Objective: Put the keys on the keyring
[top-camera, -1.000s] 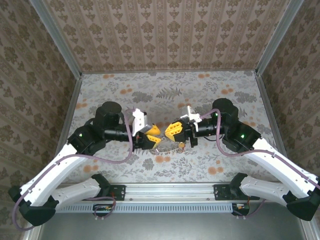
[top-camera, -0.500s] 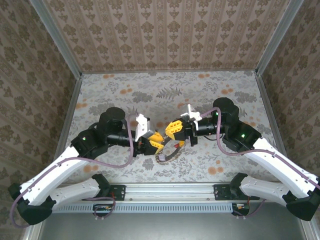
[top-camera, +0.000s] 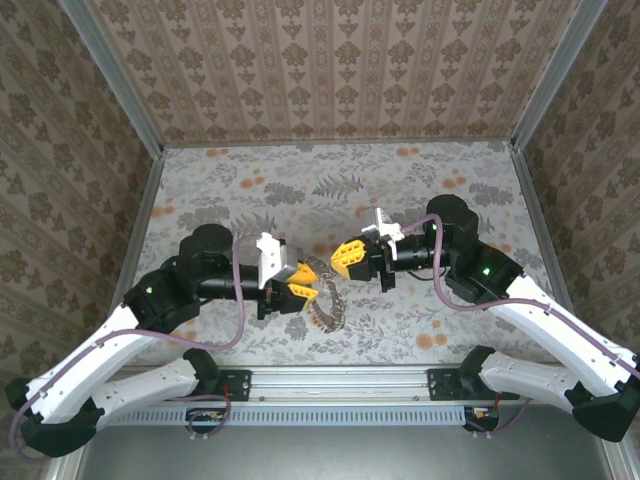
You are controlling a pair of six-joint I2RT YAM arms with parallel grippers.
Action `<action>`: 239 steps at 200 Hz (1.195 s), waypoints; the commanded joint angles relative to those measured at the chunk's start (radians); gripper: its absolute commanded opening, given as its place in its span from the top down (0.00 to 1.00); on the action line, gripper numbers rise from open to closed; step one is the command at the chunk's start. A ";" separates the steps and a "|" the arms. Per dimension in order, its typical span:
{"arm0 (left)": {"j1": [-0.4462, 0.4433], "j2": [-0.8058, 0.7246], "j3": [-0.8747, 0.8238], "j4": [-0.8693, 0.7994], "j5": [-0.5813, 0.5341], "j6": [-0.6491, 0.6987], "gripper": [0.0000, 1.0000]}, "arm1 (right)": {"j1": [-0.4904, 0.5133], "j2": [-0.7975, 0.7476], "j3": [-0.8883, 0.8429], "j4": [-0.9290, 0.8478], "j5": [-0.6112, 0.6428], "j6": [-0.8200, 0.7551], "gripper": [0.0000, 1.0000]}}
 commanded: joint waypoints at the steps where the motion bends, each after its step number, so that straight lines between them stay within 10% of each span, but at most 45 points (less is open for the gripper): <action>1: 0.035 -0.001 0.052 -0.019 -0.079 0.051 0.67 | -0.006 -0.005 0.039 0.051 -0.045 0.014 1.00; 239: 0.013 0.152 0.091 0.040 0.108 0.107 0.75 | -0.005 -0.007 0.044 0.035 -0.060 0.008 1.00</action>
